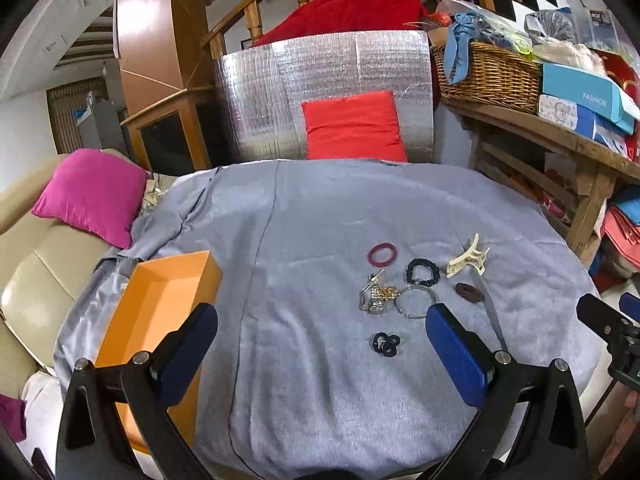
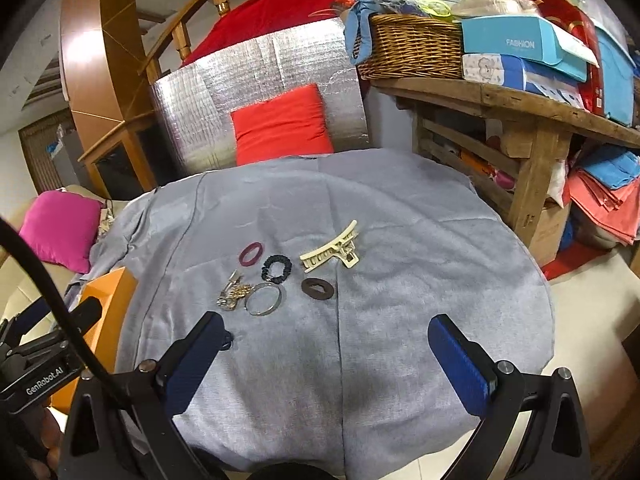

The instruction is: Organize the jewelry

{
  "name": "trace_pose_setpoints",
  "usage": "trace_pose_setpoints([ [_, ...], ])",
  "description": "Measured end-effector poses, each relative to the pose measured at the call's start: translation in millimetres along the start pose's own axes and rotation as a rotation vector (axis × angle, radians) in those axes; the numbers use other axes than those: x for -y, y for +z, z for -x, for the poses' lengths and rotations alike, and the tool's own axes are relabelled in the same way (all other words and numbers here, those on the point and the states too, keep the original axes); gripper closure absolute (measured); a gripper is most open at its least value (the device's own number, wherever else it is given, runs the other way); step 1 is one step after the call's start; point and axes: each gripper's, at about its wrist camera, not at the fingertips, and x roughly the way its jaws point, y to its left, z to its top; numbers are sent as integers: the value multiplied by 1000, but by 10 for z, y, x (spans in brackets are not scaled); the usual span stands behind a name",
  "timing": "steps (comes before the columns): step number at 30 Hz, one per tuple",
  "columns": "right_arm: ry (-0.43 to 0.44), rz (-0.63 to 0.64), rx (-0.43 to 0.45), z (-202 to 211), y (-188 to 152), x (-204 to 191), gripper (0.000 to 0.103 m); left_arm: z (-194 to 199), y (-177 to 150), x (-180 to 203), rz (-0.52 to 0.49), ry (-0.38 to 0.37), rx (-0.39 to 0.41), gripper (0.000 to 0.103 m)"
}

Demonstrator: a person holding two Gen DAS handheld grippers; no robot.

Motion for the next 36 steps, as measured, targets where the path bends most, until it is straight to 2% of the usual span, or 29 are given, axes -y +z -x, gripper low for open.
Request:
trace_pose_setpoints([
  [5,15,16,26,212,-8,-73,0,209,7,-8,-2,8,18,0],
  [13,3,67,89,780,-29,-230,0,687,34,-72,11,11,89,0],
  [16,-14,102,67,763,5,-281,0,614,67,-95,4,4,58,0],
  [18,1,106,42,629,29,-254,0,285,66,-121,-21,9,-41,0],
  [21,-31,115,-38,125,128,-134,0,-382,-21,-218,5,-49,-219,0],
  [23,-29,96,-74,-214,190,-29,0,-785,-92,-278,45,-72,-297,0],
  [26,31,-6,-164,-836,318,145,9,-1357,-181,-359,126,-85,-385,0],
  [31,87,-188,-230,-1773,504,292,12,-1942,-171,-276,138,-65,-413,0],
  [33,103,-280,-275,-2129,539,365,12,-2100,-155,-239,142,-80,-401,0],
  [36,61,-361,-332,-2508,557,457,12,-2240,-165,-242,167,-118,-391,0],
])
